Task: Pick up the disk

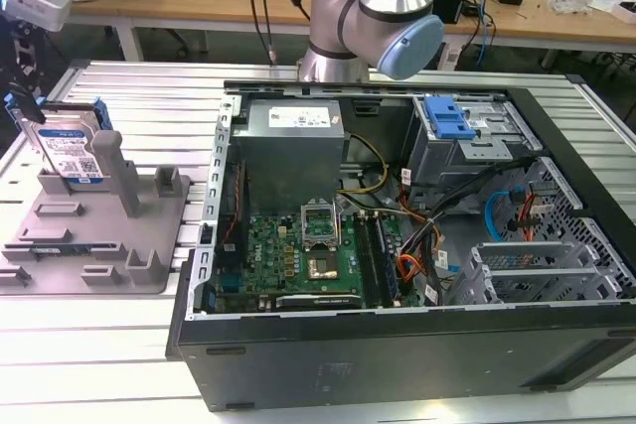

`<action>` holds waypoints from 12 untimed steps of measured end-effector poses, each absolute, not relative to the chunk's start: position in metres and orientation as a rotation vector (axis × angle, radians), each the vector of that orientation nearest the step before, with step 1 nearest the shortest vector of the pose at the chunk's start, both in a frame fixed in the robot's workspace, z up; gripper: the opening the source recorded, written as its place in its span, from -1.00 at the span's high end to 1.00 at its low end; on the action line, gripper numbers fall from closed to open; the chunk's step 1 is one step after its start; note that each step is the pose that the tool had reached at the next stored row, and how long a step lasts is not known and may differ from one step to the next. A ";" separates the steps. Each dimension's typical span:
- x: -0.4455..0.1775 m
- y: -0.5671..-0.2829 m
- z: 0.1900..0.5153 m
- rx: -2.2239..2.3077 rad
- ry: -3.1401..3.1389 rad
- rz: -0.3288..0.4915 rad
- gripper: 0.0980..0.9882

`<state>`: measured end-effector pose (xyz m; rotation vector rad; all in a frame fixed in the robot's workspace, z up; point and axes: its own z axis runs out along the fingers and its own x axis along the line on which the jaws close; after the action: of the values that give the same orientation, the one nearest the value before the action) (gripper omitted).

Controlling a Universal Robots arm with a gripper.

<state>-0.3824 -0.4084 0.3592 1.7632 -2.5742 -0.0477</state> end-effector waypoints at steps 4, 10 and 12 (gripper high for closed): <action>-0.382 -0.408 0.358 1.870 -2.499 -0.045 0.00; -0.382 -0.408 0.356 2.080 -2.327 -0.038 0.00; -0.382 -0.408 0.356 2.118 -2.297 -0.033 0.00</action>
<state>-0.3823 -0.4084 0.3560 2.1177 -2.2970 -0.0330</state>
